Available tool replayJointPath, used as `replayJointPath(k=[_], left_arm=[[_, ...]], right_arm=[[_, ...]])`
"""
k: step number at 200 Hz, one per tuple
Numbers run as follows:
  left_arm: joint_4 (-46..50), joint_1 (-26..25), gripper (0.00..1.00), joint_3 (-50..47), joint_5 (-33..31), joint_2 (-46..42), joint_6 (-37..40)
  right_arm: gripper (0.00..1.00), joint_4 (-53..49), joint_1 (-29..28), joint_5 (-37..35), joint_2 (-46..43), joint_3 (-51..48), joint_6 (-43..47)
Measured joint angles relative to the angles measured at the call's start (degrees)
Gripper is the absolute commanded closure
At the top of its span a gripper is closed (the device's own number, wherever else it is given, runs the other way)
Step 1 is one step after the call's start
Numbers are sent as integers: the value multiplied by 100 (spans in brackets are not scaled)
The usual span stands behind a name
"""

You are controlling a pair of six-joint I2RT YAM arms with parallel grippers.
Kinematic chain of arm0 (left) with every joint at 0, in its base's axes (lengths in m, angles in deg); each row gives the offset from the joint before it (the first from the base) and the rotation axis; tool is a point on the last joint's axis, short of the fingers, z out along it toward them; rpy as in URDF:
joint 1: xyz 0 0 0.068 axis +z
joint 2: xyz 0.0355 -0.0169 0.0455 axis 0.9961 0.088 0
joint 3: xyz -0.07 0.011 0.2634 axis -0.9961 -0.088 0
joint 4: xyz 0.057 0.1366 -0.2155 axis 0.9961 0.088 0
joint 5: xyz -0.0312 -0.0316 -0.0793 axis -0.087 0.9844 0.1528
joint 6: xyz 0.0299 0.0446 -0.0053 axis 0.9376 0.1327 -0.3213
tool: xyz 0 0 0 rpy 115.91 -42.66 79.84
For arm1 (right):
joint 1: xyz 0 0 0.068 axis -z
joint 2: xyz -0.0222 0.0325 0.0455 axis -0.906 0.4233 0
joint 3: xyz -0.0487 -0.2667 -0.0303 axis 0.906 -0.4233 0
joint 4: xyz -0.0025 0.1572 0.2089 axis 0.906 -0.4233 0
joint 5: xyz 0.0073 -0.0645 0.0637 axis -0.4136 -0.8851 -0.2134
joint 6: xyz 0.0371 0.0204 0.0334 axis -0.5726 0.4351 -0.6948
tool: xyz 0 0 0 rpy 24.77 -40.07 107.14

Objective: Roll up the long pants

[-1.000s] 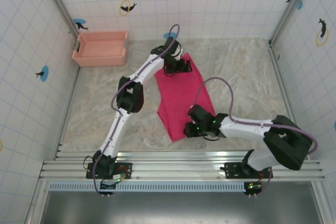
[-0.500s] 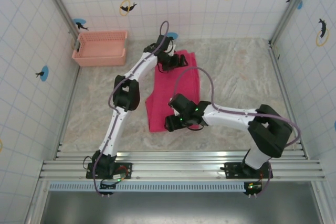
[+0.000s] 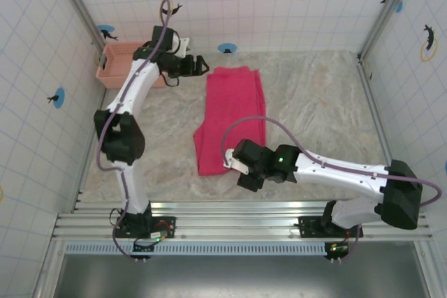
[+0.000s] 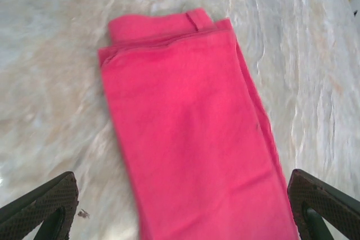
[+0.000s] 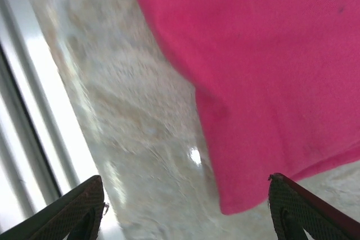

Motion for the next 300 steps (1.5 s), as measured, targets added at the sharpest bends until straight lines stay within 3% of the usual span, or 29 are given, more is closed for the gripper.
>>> replayJointPath(k=[30, 56, 75, 101, 128, 160, 186, 228, 267, 300], left_arm=[[-595, 92, 3, -2398, -345, -1821, 420], [-815, 90, 2, -3683, -531, -2334, 614], [-765, 87, 3, -3982, -610, -2304, 717], [-772, 87, 3, -4000, -643, -2308, 758], [-769, 87, 2, -4000, -636, -2308, 826], [-695, 33, 2, -3993, -638, -2306, 874], [-577, -118, 3, -3947, -662, -2262, 929], [-382, -280, 3, -3718, -702, -2057, 1012], [-238, -323, 2, -3698, -793, -2050, 1016], [-87, -413, 3, -3692, -826, -2124, 1036]], right_arm=[[24, 111, 44, -490, 457, -337, 782], [28, 262, 260, -553, 728, -566, 1217], [31, 503, 448, -551, 988, -566, 1390], [44, 798, 651, -511, 1443, -540, 1521], [75, 844, 704, -439, 1757, -337, 1620], [87, 636, 734, -179, 1818, -179, 1652], [90, 162, 894, 481, 1628, 98, 1646], [92, -745, 1620, 2367, 1626, 1047, 1504], [92, -981, 2371, 4124, 2345, 1464, 1117], [93, -1082, 2975, 5088, 3171, 1637, 798]])
